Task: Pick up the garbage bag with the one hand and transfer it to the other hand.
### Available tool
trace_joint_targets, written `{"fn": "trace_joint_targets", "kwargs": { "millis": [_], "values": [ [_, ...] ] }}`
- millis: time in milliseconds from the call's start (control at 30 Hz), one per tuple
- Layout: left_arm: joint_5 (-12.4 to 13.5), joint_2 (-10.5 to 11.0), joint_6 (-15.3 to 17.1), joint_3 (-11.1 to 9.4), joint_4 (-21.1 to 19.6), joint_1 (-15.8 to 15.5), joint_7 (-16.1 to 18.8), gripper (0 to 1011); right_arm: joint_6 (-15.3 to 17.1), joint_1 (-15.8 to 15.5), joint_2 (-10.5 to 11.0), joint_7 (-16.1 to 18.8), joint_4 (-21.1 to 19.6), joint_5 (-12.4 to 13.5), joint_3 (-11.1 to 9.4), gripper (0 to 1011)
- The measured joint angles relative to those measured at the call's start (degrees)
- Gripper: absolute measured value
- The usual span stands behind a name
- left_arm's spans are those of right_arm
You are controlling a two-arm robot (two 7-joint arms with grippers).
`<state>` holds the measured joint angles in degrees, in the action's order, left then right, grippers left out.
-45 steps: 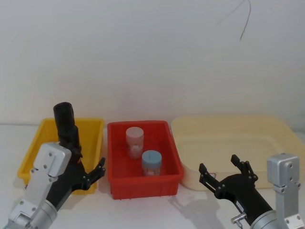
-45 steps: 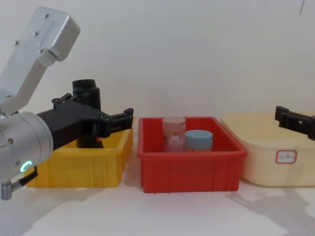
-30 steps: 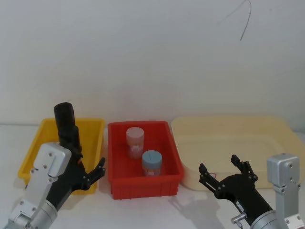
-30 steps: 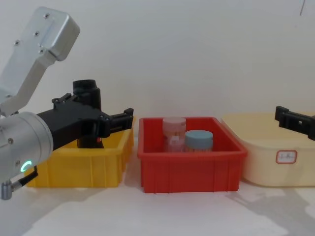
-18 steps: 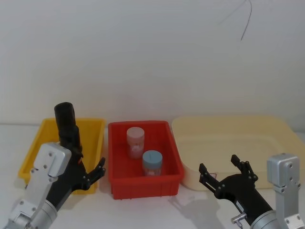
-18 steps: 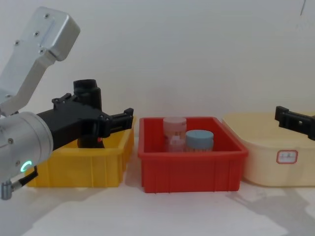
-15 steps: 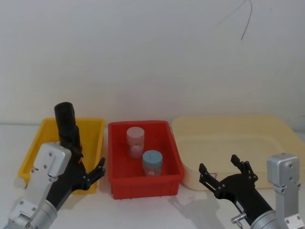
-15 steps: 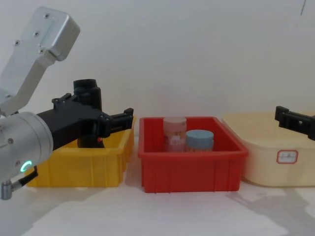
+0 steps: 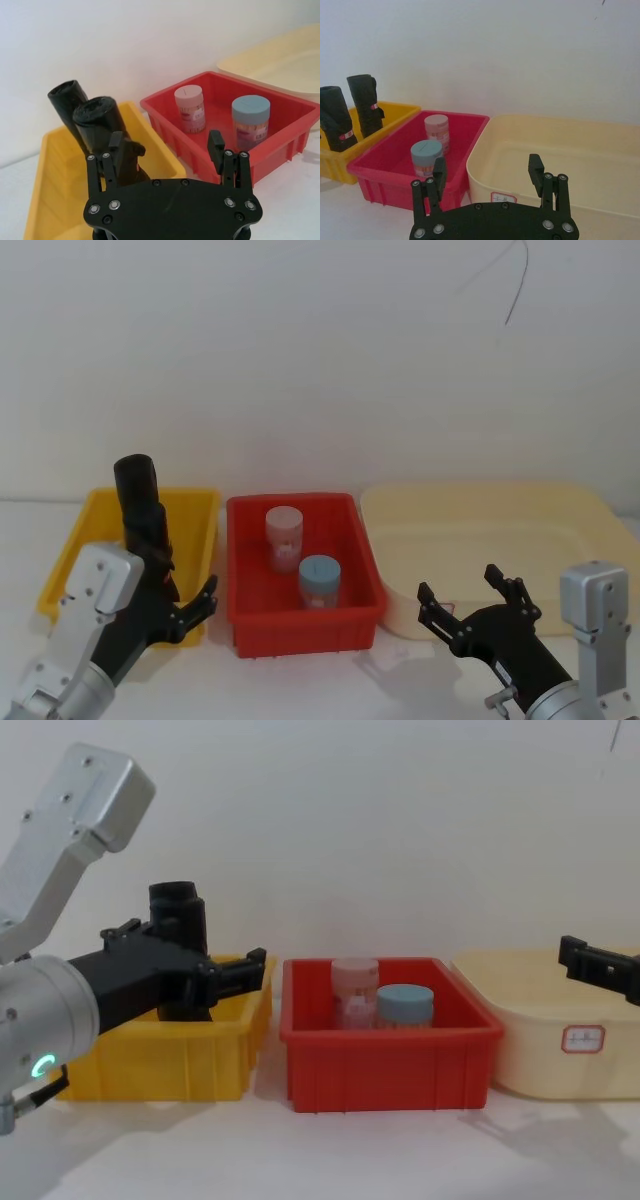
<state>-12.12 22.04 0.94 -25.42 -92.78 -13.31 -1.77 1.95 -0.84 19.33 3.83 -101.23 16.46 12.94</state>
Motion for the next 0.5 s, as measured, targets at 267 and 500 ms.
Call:
{"fn": "trace_joint_targets", "kwargs": {
  "millis": [267, 500],
  "values": [
    [-1.8, 0.3, 0.6, 1.9, 0.2, 1.1, -0.5, 1001, 0.0, 0.0, 0.0, 0.0, 0.0, 0.0, 0.0, 1000],
    [-3.2, 0.5, 0.9, 3.7, 0.2, 2.1, -0.7, 1001, 0.0, 0.0, 0.0, 0.0, 0.0, 0.0, 0.0, 1000]
  ]
}}
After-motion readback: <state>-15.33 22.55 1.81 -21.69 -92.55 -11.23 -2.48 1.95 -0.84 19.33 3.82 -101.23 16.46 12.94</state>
